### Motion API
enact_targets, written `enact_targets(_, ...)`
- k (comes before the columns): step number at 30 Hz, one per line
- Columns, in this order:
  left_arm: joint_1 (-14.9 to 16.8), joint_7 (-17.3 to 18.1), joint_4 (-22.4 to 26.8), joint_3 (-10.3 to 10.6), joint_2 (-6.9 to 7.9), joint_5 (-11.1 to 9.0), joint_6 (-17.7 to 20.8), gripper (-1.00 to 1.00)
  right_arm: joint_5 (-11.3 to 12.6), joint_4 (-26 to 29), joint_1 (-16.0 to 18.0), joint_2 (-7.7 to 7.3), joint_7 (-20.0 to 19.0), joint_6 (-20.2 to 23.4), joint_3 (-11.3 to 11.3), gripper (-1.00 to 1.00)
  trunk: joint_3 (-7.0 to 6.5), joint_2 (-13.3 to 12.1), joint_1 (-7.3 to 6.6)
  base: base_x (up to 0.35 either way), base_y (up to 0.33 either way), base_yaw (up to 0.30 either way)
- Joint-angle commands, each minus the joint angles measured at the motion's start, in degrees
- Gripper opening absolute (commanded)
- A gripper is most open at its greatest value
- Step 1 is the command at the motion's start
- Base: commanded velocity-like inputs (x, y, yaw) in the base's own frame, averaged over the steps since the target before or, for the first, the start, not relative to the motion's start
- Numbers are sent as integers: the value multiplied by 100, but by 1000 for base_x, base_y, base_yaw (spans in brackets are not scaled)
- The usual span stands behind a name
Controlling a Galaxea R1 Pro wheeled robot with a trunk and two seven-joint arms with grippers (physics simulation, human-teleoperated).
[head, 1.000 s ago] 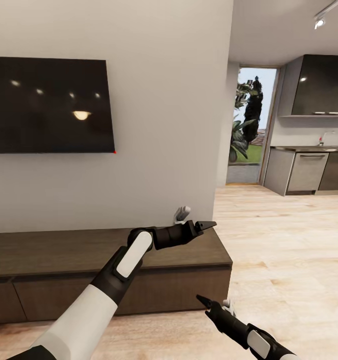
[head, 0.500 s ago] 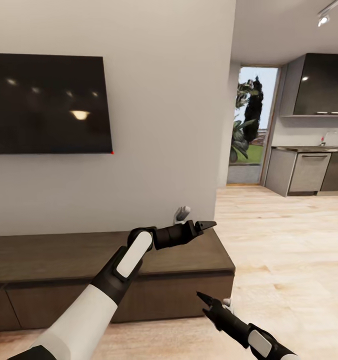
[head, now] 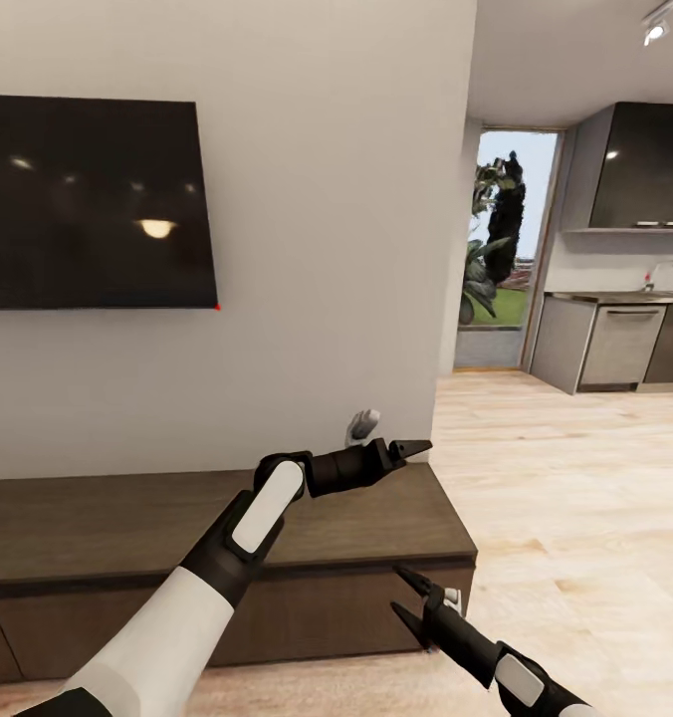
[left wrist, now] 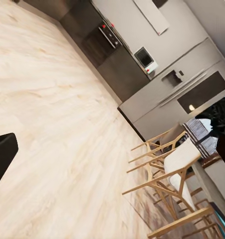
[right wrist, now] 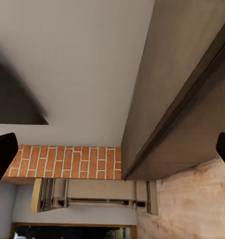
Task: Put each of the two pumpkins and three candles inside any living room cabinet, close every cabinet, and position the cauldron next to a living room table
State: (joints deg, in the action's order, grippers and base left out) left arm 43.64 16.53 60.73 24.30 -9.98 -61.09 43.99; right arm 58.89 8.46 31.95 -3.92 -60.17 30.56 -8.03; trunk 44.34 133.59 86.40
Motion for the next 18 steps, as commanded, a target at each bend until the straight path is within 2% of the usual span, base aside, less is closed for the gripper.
enact_targets(1, 4, 33, -2, -4, -1, 1, 21, 100, 58, 0, 2, -4, -40, 30, -54, 100, 7, 3, 0, 181, 0, 0)
enact_targets(7, 4, 98, 0, -12, -1, 1, 21, 100, 48, 4, -3, -4, -131, -382, -72, 100, 7, 3, 0, 162, 0, 0)
enact_targets(14, 4, 104, 0, -8, -1, 1, 21, 100, 58, 4, -4, -1, -130, -798, -80, 100, 7, 3, 0, 21, 0, 0)
enact_targets(18, 4, 105, 0, -5, -1, 1, 17, 100, 82, -12, -4, 17, -117, -1175, -64, 100, 7, 3, 0, 3, 0, 0)
